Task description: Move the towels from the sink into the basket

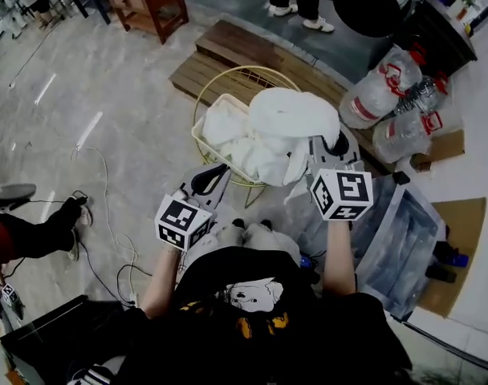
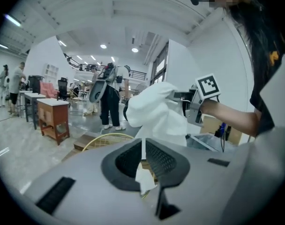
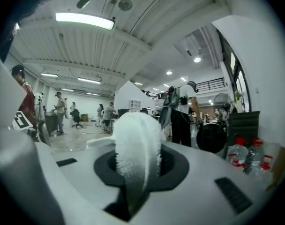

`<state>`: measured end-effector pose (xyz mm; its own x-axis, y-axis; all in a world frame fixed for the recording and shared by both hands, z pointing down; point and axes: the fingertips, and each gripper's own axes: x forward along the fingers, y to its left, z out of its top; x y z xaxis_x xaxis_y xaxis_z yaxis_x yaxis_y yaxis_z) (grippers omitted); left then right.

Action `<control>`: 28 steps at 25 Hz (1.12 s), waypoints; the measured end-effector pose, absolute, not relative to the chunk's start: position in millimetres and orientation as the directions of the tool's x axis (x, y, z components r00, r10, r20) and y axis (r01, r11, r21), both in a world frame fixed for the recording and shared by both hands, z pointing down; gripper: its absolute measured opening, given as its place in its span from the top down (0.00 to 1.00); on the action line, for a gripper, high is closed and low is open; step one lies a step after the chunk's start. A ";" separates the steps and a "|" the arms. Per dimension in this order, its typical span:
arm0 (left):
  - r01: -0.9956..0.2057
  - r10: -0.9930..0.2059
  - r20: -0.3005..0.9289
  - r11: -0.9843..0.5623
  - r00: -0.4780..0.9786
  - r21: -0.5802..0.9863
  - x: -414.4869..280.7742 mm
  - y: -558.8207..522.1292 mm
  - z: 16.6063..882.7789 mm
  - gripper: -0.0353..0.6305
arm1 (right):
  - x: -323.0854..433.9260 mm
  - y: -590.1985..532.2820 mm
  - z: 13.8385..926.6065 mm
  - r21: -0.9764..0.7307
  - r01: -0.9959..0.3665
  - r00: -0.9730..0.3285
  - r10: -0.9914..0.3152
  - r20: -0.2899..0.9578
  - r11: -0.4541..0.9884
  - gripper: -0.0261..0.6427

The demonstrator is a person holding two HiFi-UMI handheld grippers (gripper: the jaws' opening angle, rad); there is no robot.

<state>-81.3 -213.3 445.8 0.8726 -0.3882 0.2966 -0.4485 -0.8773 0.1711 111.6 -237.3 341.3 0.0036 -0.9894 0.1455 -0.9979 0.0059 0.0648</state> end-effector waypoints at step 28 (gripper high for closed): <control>-0.825 -0.713 0.442 -0.551 0.543 0.126 -178.2 -255.2 456.2 0.90 | -3.4 -379.0 771.4 0.098 -0.865 -0.175 -0.479 0.860 0.492 0.77</control>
<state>-178.2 -255.2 456.2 0.5434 -0.7135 0.4424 -0.8252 -0.5506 0.1256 -3.4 -379.0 771.4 -0.1746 -0.4788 0.8604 -0.8653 0.4916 0.0979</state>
